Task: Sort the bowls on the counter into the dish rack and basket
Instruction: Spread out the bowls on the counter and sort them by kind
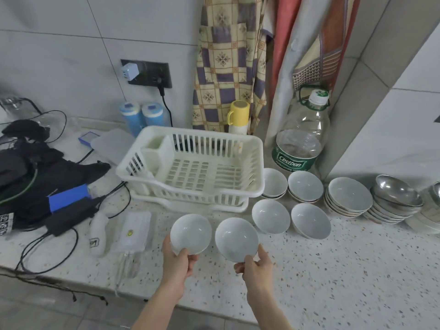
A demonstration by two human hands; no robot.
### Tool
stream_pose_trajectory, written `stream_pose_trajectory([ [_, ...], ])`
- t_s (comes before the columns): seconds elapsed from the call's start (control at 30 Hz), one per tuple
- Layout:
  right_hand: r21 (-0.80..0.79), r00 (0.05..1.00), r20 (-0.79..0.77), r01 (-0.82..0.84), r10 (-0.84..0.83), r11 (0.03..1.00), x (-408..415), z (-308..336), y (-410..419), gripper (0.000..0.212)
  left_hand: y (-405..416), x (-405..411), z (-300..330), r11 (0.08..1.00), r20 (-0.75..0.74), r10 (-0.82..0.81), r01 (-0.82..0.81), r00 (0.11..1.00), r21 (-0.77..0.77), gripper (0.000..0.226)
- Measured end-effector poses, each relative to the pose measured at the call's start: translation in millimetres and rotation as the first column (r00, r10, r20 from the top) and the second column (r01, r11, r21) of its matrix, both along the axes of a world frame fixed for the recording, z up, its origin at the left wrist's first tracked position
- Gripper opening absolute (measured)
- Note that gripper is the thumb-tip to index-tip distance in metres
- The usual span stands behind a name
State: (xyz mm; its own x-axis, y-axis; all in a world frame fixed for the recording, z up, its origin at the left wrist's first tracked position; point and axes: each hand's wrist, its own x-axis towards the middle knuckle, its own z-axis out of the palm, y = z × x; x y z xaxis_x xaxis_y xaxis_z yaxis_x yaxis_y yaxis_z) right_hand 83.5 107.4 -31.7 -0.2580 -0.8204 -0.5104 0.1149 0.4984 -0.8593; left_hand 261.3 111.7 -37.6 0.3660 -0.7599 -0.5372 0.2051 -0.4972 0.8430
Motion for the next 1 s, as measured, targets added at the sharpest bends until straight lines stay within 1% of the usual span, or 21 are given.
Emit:
stream_pose_trajectory([
  [0.17,0.020,0.997,-0.061,0.037,-0.036,0.999,22.7,-4.4,-10.9,0.062,-13.7,19.9,2.3,0.996,0.014,-0.084,0.084,0.996,0.008,0.056],
  [0.27,0.032,0.996,-0.073,0.060,-0.058,0.998,30.4,-6.7,-14.6,0.063,-19.6,27.5,2.2,0.992,0.016,-0.128,0.128,0.992,0.002,0.059],
  [0.57,0.066,0.989,-0.096,0.118,-0.111,0.991,42.3,-12.8,-20.1,0.065,-35.1,41.7,-7.7,0.987,0.021,-0.159,0.159,0.987,0.002,0.061],
  [0.7,0.040,0.989,-0.106,0.103,-0.098,0.994,43.3,-15.0,-18.9,0.064,-37.0,51.3,-12.7,0.978,0.012,-0.204,0.204,0.979,0.031,0.061],
  [0.83,0.031,0.990,-0.124,0.066,-0.062,0.997,44.4,-18.3,-17.6,0.058,-36.3,56.0,-15.0,0.972,-0.001,-0.234,0.234,0.972,0.020,0.063],
  [1.0,0.041,0.990,-0.132,0.054,-0.049,0.998,44.2,-22.0,-18.5,0.058,-34.1,57.9,-14.1,0.968,-0.007,-0.248,0.249,0.969,0.020,0.061],
])
